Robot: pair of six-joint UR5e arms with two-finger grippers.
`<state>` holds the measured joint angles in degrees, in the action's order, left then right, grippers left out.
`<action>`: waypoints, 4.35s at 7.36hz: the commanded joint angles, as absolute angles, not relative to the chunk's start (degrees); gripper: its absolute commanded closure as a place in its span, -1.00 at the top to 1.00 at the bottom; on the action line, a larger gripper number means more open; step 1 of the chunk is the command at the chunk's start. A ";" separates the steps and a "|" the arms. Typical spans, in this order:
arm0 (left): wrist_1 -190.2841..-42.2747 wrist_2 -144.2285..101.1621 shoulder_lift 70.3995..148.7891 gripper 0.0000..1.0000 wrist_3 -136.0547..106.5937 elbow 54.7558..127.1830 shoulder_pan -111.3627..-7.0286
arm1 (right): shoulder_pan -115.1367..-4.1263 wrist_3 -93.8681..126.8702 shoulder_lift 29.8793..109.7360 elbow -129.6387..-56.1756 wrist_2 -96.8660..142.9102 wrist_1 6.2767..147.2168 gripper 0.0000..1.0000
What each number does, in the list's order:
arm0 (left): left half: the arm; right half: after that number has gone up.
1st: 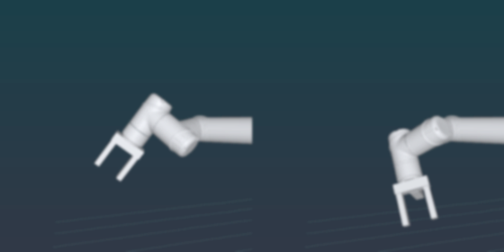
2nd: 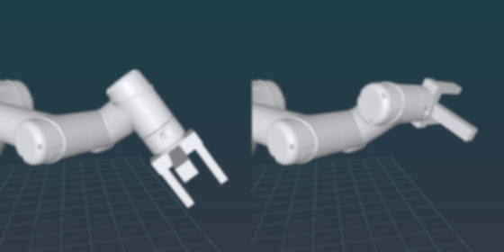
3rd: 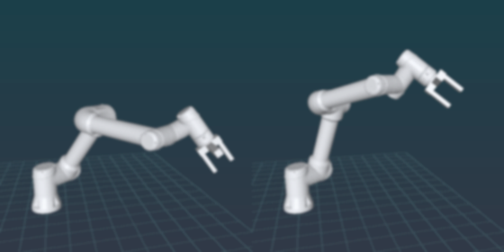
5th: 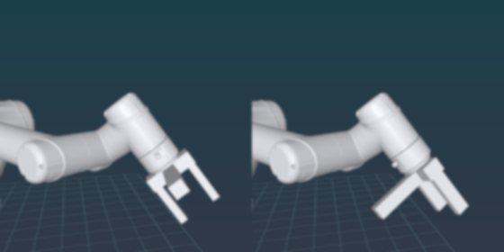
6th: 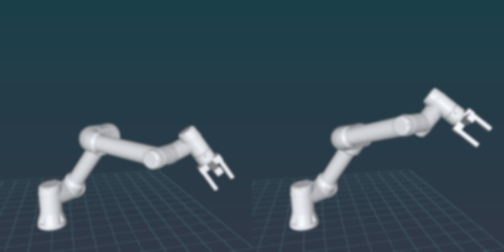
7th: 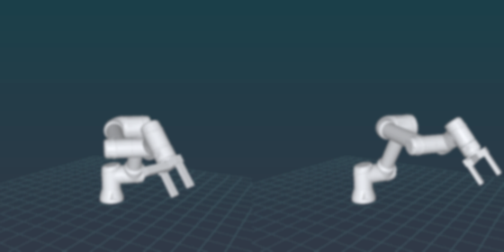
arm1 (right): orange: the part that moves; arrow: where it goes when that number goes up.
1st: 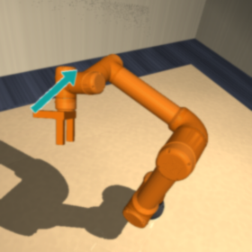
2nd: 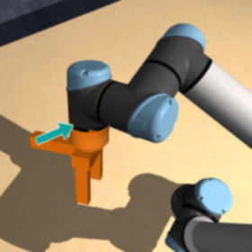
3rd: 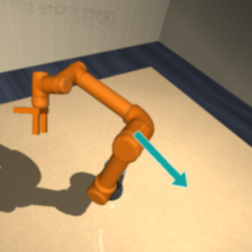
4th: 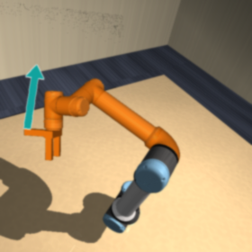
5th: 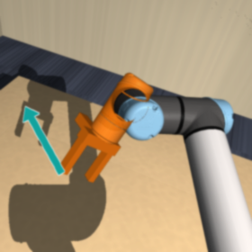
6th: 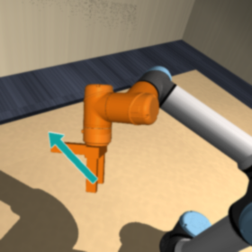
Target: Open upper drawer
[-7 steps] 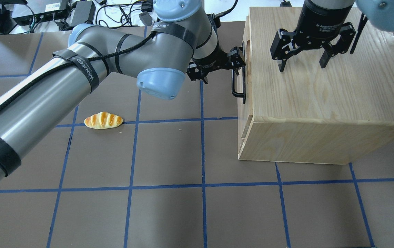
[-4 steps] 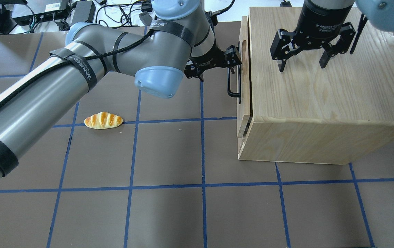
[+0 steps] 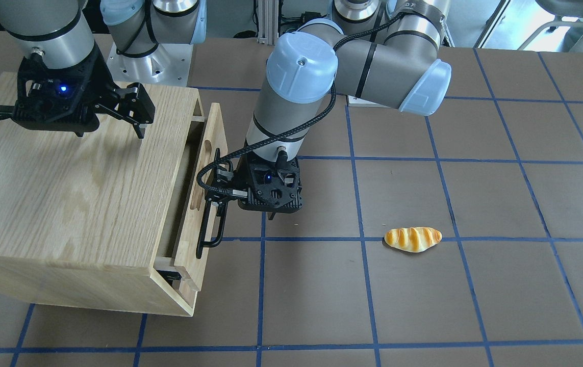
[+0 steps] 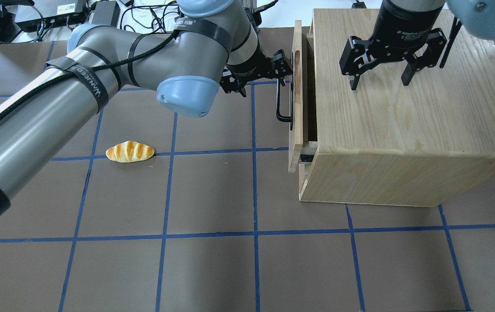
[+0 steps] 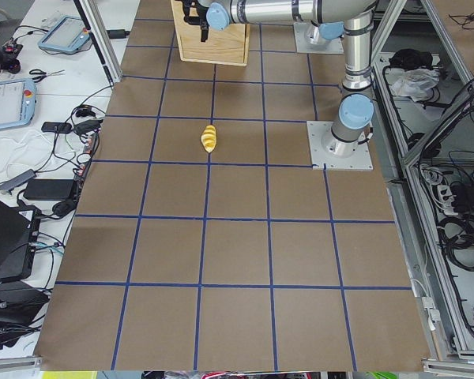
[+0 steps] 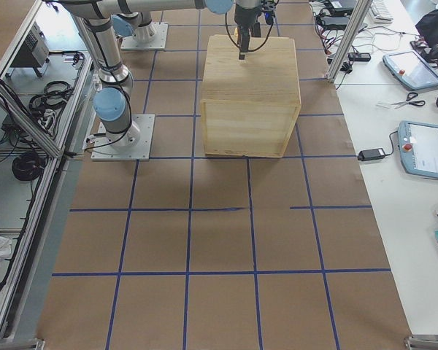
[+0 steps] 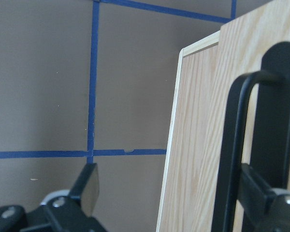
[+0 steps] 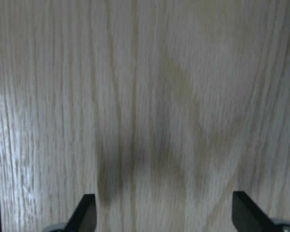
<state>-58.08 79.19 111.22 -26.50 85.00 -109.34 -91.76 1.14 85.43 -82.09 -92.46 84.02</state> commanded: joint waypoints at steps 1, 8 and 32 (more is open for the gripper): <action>-58.18 79.28 111.18 1.00 -25.49 85.08 -108.81 | -91.76 1.14 85.43 -82.09 -92.46 84.02 1.00; -60.47 80.86 110.48 1.00 -23.47 85.08 -105.74 | -91.76 1.14 85.43 -82.09 -92.46 84.02 1.00; -79.58 86.10 105.39 1.00 -6.79 79.83 -96.34 | -91.76 1.14 85.43 -82.18 -92.46 84.02 1.00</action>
<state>-73.56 83.10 106.67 -8.35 82.61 -97.75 -91.76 1.14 85.43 -82.12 -92.46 84.02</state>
